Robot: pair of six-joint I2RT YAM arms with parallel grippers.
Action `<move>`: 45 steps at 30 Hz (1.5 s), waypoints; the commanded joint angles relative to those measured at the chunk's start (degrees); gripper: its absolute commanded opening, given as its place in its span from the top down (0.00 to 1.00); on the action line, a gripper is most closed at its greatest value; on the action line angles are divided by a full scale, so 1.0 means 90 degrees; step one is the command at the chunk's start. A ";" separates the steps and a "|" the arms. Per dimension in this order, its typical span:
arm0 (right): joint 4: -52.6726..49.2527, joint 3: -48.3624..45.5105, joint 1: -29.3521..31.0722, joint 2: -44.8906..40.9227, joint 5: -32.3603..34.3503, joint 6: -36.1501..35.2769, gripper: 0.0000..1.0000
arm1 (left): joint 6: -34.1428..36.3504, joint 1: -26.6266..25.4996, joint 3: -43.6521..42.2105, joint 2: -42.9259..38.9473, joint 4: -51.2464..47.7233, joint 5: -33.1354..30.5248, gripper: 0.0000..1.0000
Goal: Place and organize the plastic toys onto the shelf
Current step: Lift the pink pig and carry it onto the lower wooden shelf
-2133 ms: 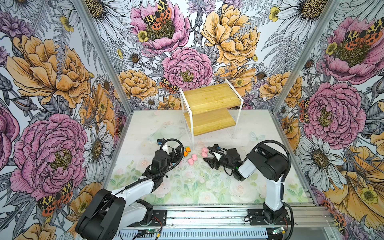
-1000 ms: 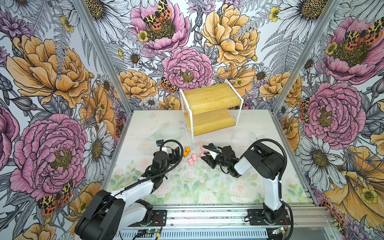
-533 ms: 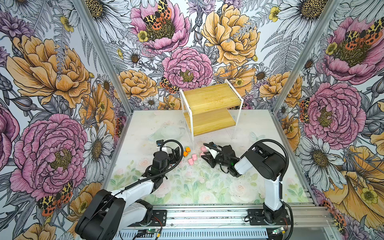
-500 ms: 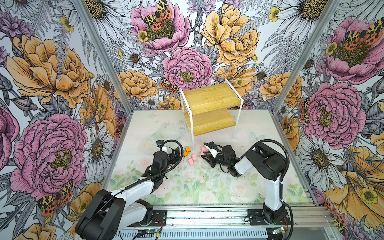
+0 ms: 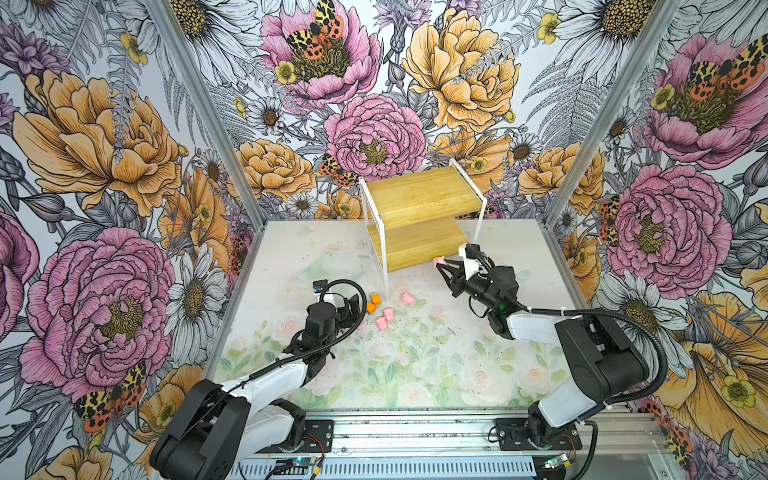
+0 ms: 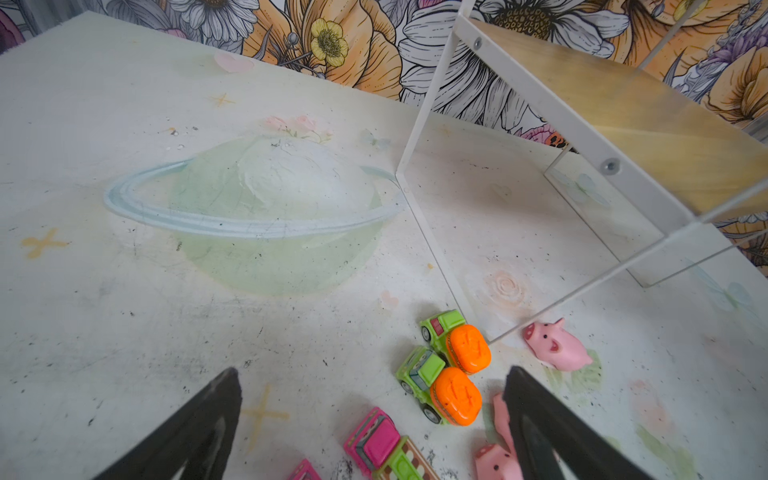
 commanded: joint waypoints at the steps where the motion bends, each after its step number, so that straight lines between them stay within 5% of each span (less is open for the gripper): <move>1: -0.0533 0.0390 -0.0113 -0.0140 0.0380 0.0069 0.73 | 0.0099 -0.0031 0.0167 -0.0201 -0.0145 -0.0027 0.01; 15: -0.1579 0.1599 -0.0162 0.0389 0.2182 0.0041 0.71 | 0.0100 0.0000 -0.0127 -0.0889 -0.0361 -0.0215 0.01; 34: -0.1641 0.1791 0.0056 0.1035 0.2671 -0.0055 0.69 | 0.0021 0.0030 -0.0135 -0.0965 -0.0409 -0.0157 0.01; 45: -0.1726 0.1635 0.0068 0.0817 0.2818 -0.0231 0.46 | 0.0036 0.0045 -0.0118 -0.0930 -0.0429 -0.0156 0.01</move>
